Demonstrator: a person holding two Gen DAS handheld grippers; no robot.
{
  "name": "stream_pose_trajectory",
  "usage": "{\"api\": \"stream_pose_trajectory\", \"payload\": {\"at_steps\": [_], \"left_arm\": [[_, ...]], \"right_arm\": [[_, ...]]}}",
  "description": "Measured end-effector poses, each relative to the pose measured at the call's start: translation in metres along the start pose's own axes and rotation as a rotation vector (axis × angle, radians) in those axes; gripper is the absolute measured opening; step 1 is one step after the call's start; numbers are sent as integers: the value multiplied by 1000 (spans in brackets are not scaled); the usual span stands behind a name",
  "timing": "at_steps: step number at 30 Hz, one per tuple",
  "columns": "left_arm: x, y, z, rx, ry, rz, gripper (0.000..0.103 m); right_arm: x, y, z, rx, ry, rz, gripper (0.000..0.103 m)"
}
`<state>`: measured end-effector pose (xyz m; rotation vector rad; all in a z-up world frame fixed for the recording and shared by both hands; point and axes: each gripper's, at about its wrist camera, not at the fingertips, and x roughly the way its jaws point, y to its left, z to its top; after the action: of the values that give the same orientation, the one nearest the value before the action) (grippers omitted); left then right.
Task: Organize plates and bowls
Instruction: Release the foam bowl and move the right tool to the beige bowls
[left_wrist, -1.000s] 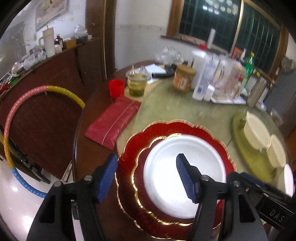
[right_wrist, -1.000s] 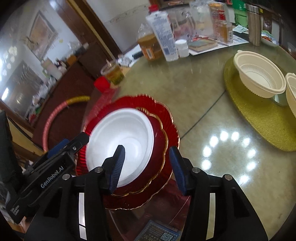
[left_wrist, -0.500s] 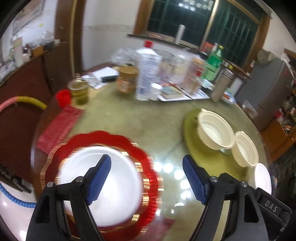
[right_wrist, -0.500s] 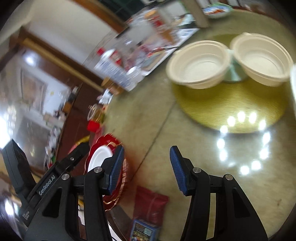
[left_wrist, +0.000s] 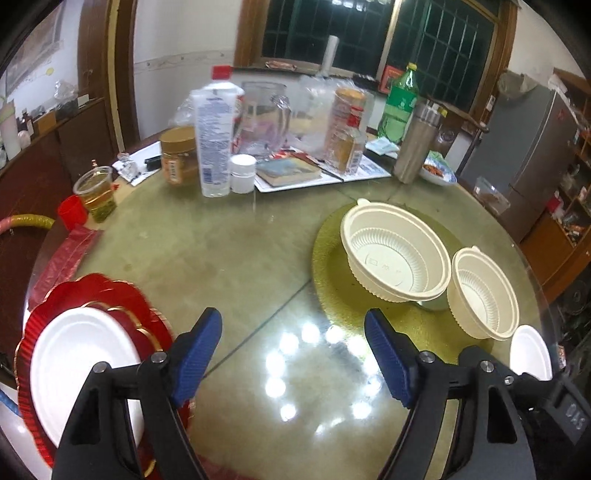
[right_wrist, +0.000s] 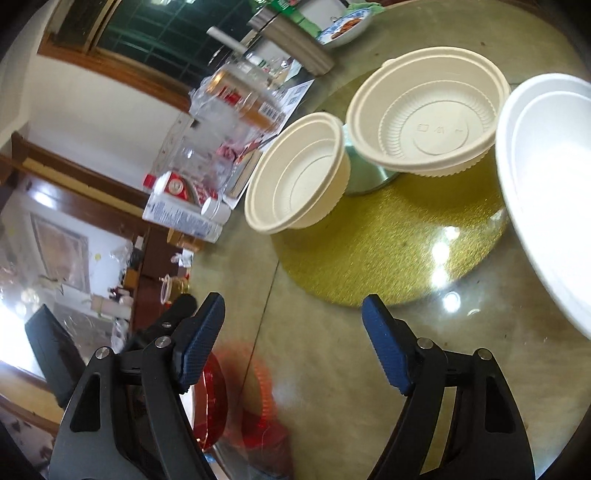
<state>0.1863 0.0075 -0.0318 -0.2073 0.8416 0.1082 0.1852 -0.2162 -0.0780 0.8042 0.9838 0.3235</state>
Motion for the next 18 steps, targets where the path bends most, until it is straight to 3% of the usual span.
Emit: {"api": "stream_pose_trajectory", "payload": {"at_steps": [6,18], "left_arm": [[21,-11,10,-6,0,16,80],[66,-19,38,-131,32,10,80]], "right_arm": [[2,-8,18,28,-26,9,78],[33,4,56,80,-47,33,78]]}}
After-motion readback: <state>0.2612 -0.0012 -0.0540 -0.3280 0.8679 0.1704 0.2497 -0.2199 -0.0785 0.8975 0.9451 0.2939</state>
